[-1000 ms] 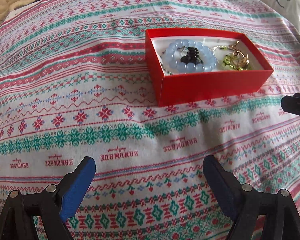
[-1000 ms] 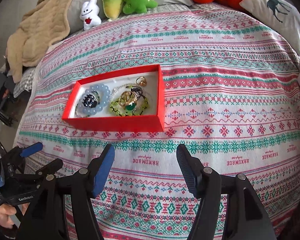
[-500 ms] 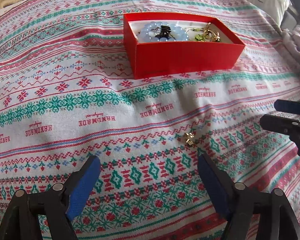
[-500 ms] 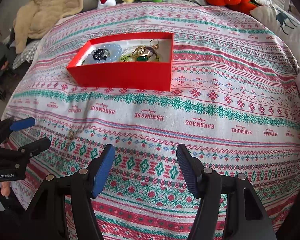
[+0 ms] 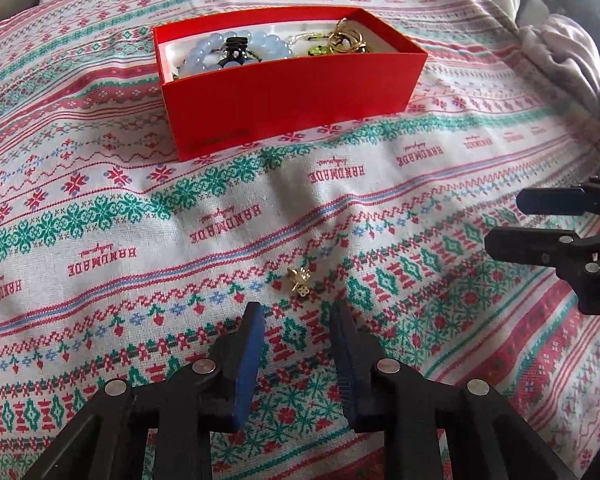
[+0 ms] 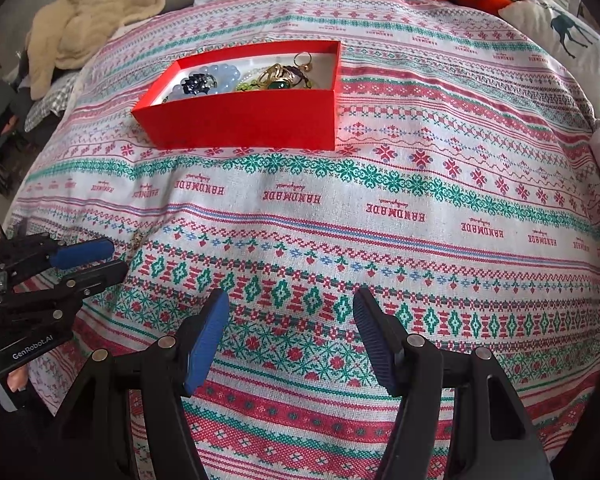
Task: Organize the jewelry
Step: 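Lower the left tool onto the gold star earring and close its fingers, then carry the gold star earring into the red box and open the left tool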
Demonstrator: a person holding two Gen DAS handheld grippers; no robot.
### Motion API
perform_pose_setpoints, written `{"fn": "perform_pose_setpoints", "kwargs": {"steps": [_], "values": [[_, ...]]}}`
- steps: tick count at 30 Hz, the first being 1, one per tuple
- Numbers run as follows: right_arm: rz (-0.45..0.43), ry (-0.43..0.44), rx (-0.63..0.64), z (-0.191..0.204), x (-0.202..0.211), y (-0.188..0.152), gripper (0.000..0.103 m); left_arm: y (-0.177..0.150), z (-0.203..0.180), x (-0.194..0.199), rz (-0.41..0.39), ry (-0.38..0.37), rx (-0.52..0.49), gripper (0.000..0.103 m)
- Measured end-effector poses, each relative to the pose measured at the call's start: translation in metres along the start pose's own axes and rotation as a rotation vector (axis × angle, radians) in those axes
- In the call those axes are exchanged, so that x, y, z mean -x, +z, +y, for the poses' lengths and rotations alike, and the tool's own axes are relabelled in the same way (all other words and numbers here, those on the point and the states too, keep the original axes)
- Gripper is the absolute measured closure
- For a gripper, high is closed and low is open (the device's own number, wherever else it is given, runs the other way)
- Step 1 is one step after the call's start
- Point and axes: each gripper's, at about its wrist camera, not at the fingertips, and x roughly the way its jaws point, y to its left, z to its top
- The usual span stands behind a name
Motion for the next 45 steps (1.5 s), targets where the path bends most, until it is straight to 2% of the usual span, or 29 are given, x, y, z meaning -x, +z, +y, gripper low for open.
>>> {"fn": "perform_pose_setpoints", "kwargs": {"steps": [2,10,15,23,33,39,45], "values": [[0.011,0.007,-0.005,-0.001,-0.003,0.000,0.036,0.004,0.001,-0.003,-0.002,-0.009,0.007,0.077],[0.023,0.004,0.014,0.005,-0.009,0.004,0.036,0.011,-0.007,-0.014,0.004,0.014,-0.041,0.100],[0.024,0.006,0.017,0.008,-0.011,0.008,0.036,0.012,-0.006,-0.009,0.003,0.016,-0.059,0.101],[0.014,-0.001,0.014,0.011,-0.011,0.016,0.036,0.022,0.016,0.021,-0.055,0.028,-0.004,0.101],[-0.004,0.001,-0.003,0.010,-0.008,0.026,0.036,0.064,0.023,0.042,-0.154,0.053,0.023,0.101],[-0.026,-0.010,-0.027,0.011,-0.009,0.035,0.036,0.096,0.016,0.031,-0.187,0.029,0.038,0.101],[-0.040,-0.006,-0.015,0.020,-0.009,0.041,0.036,0.114,0.010,0.004,-0.175,0.016,0.051,0.101]]}}
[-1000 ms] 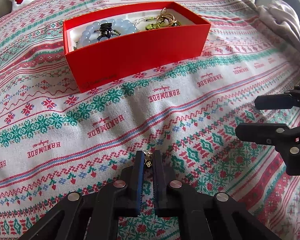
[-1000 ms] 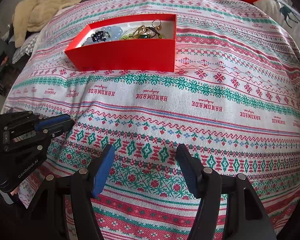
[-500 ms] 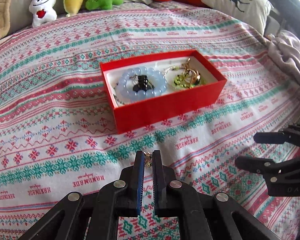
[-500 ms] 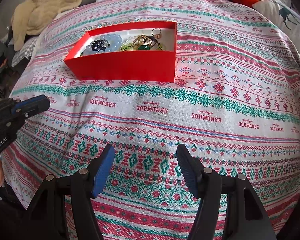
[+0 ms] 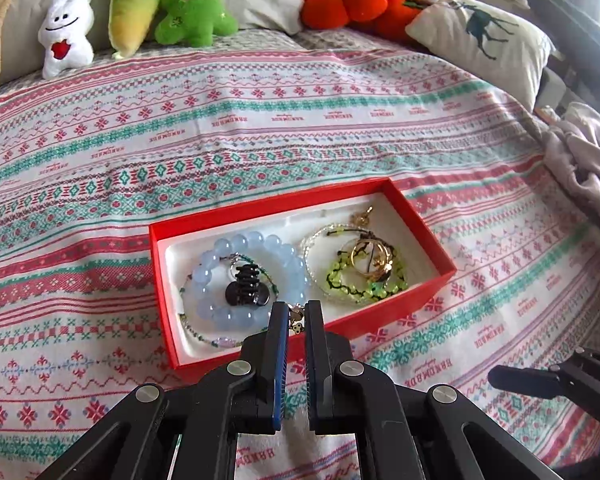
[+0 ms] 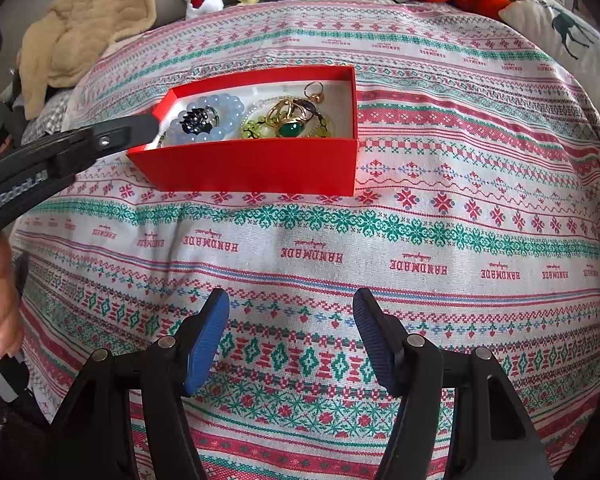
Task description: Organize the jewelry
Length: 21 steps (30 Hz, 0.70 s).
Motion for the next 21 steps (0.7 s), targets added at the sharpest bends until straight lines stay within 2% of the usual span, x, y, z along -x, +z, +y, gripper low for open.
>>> {"fn": "perform_pose_setpoints", "kwargs": {"steps": [5,8,11,13,16,17,19,21], "values": [[-0.002,-0.007,0.002,-0.001,-0.001,0.001,0.036,0.005,-0.003,-0.013,0.002,-0.010,0.009,0.100],[0.001,-0.017,-0.002,-0.004,-0.002,0.000,0.036,0.005,-0.005,-0.013,0.007,-0.015,0.008,0.095],[-0.004,-0.035,-0.004,-0.008,-0.002,0.002,0.036,0.004,-0.008,-0.008,0.008,0.001,0.004,0.071],[-0.009,-0.044,-0.010,-0.010,0.000,0.004,0.036,0.001,-0.008,-0.001,0.002,0.014,0.006,0.050],[-0.016,-0.048,-0.022,-0.014,0.003,0.007,0.036,-0.007,-0.004,0.011,0.003,0.050,0.023,0.033],[-0.018,-0.050,-0.025,-0.015,0.004,0.007,0.036,-0.010,-0.003,0.014,0.009,0.065,0.033,0.031],[-0.024,-0.058,-0.029,-0.016,0.006,0.008,0.036,-0.019,0.001,0.020,0.017,0.132,0.064,0.017],[-0.028,-0.062,-0.033,-0.016,0.009,0.008,0.036,-0.028,0.005,0.025,0.027,0.180,0.086,0.010]]}}
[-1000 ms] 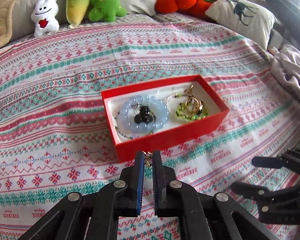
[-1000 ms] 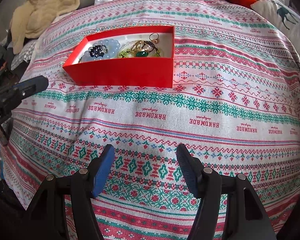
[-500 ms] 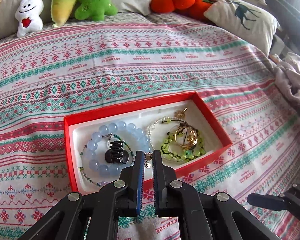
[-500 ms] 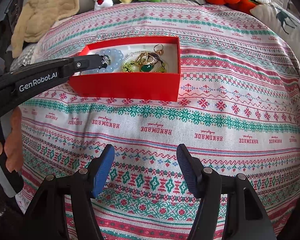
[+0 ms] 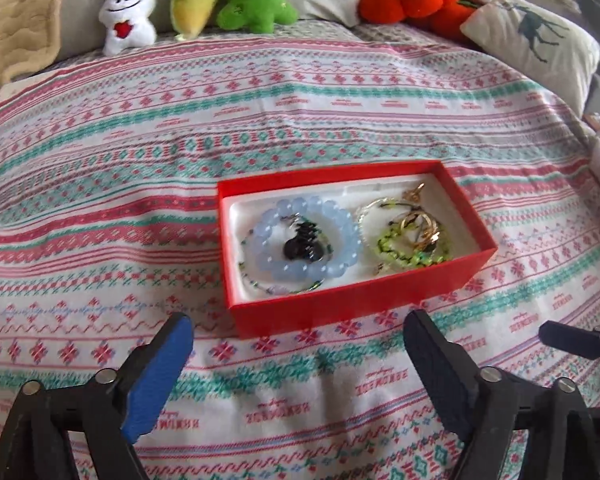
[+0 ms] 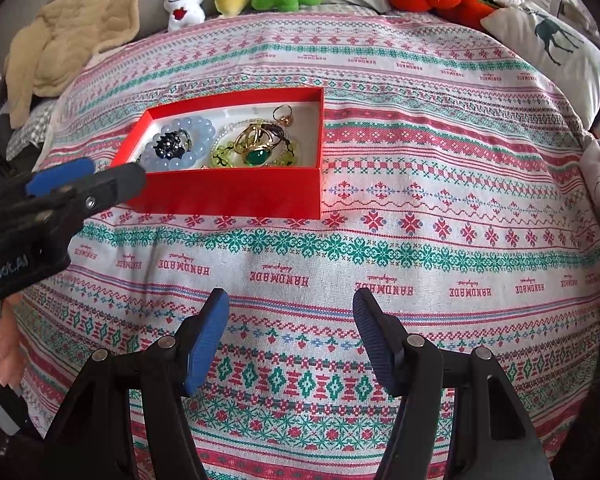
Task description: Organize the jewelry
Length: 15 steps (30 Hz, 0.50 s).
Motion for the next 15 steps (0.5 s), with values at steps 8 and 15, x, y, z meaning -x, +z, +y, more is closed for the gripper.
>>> {"fn": "perform_pose_setpoints", "kwargs": {"steps": [8,15], "values": [[0.009,-0.056,-0.016,0.004,0.011,-0.007,0.031,-0.036,0.004,0.017,0.078,0.093,0.040,0.000],[-0.035,-0.142,0.006,0.016,0.028,-0.010,0.011,-0.056,0.008,0.031,0.080,0.154,0.078,0.000]]}}
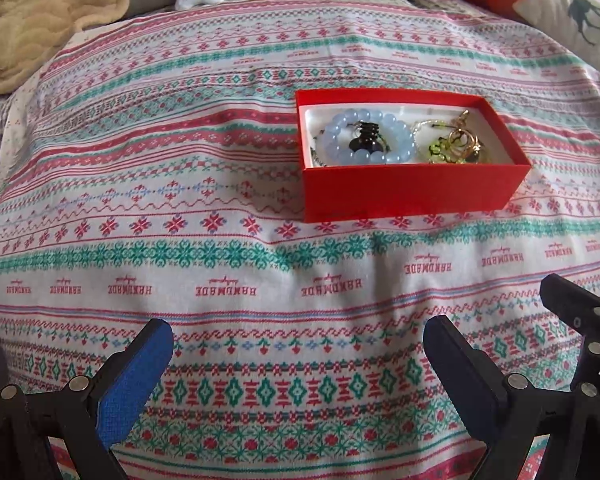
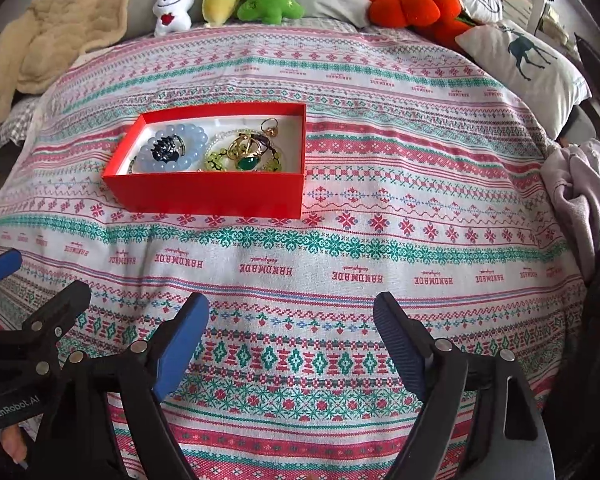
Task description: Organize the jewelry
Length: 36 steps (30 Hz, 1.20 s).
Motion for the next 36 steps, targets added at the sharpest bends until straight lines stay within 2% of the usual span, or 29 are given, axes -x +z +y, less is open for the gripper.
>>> {"fn": "perform_pose_setpoints", "kwargs": {"steps": [13,36], "values": [[0.044,0.004,-0.030,0.003,-0.010,-0.009,0.011,-0.012,-0.008,-0.002,0.011,0.012,-0.016,0.000],[0.045,-0.006,-0.055,-0.001,-0.013,-0.009,0.011,-0.012,-0.010,-0.006,0.020,0.014,-0.011,0.000]]}}
